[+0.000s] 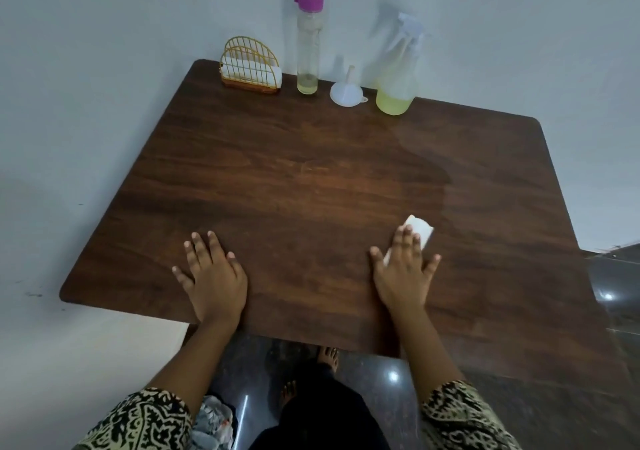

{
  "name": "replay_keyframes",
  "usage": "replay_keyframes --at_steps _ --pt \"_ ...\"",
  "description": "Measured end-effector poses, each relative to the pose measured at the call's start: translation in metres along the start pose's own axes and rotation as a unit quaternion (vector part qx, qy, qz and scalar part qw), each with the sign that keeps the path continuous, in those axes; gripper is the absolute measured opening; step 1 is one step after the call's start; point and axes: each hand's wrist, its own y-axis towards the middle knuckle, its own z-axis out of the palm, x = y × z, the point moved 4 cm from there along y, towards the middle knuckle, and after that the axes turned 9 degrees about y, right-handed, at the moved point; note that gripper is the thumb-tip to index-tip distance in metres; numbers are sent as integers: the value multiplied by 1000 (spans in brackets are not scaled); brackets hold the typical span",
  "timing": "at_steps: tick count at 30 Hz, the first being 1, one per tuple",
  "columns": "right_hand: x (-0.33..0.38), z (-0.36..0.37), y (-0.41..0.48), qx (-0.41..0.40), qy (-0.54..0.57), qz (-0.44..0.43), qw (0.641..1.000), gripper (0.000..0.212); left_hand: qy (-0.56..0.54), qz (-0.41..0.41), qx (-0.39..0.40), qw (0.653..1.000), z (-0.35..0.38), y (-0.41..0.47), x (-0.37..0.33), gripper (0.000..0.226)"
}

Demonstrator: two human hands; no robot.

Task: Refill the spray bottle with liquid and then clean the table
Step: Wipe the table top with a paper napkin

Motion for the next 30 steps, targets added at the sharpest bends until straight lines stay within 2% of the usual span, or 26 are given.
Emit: replay_keyframes --at_steps 2,4,6,8,11,14,16,20,22,24,26,28,30 --pt "51 15 0 12 14 -60 998 74 -2 -6 5 1000 1 2 -6 55" --pt "99 32 -5 59 0 -154 986 78 3 -3 13 1000 2 8 -12 58" --pt "109 32 9 84 -29 -195 977 78 12 8 18 1000 2 16 -18 60" --pt "83 20 44 58 -37 -169 983 70 19 20 21 999 2 30 -26 63" --pt "25 -3 98 25 -25 -74 997 68 30 28 25 999 2 52 -41 64" --pt "25 -9 121 21 -6 -22 1000 70 30 26 26 999 2 73 -56 63" --pt "63 2 122 23 5 -43 999 73 33 24 27 999 1 82 -65 63" --pt "162 35 102 88 10 -195 977 73 31 17 24 999 2 96 -74 63" --pt "175 37 113 105 0 -225 969 70 28 13 21 999 2 102 -76 63" --pt "157 28 140 76 3 -195 978 69 21 9 16 1000 0 105 -76 62" --pt "127 16 174 39 5 -123 992 70 20 7 11 1000 0 106 -77 62" --pt "115 8 202 44 11 -53 998 71 22 2 9 1000 0 106 -77 61" --pt "134 8 218 50 15 -35 998 73 18 0 5 1000 0 105 -77 60"
